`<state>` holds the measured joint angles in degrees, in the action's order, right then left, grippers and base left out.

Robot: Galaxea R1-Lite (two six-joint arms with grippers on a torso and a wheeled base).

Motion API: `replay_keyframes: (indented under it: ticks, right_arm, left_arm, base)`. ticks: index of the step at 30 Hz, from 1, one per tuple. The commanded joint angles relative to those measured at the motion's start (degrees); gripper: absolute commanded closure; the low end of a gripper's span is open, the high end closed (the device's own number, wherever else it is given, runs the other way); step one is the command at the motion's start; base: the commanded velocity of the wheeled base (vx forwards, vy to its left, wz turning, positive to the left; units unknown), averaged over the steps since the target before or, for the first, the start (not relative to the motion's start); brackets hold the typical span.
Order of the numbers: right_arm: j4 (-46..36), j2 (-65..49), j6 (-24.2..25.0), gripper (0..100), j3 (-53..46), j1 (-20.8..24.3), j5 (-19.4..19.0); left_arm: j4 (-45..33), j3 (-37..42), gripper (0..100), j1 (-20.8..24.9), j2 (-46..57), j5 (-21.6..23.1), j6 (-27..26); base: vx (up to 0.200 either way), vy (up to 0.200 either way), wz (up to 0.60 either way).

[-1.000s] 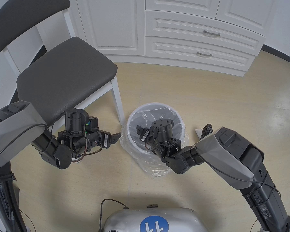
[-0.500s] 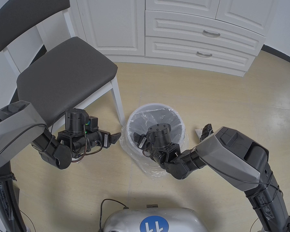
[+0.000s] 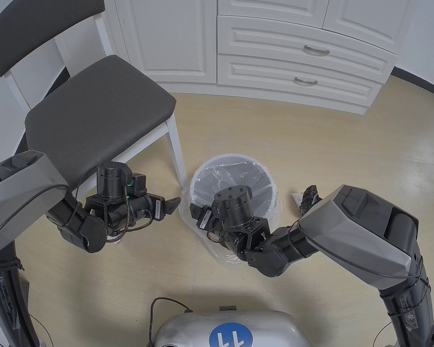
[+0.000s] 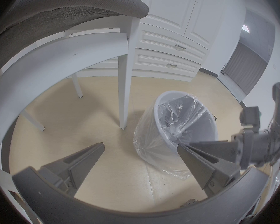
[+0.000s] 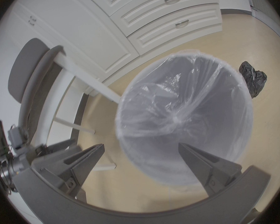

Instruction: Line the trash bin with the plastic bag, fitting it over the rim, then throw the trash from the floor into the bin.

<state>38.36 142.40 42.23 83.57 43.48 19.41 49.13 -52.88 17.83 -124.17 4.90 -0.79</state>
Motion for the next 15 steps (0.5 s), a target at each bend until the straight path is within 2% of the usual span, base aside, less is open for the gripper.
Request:
replay_keyframes:
  ticks: [1, 9, 15]
  right_arm:
    - [-0.13, -0.89, -0.13, 0, -1.48, 1.43, -0.07]
    - [-7.87, -1.42, 0.22, 0, -1.04, 2.48, -0.07]
    - [-7.87, -2.30, 0.31, 0, -1.48, 3.36, 0.19]
  left_arm:
    - [0.00, 0.06, 0, -0.08, 0.07, 0.02, 0.00]
    - [0.00, -0.03, 0, -0.17, 0.07, 0.02, 0.00]
    - [0.88, 0.15, 0, -0.17, 0.07, 0.02, -0.09]
  base:
    - [0.000, 0.000, 0.00]
    - [0.000, 0.000, 0.00]
    - [0.000, 0.000, 0.00]
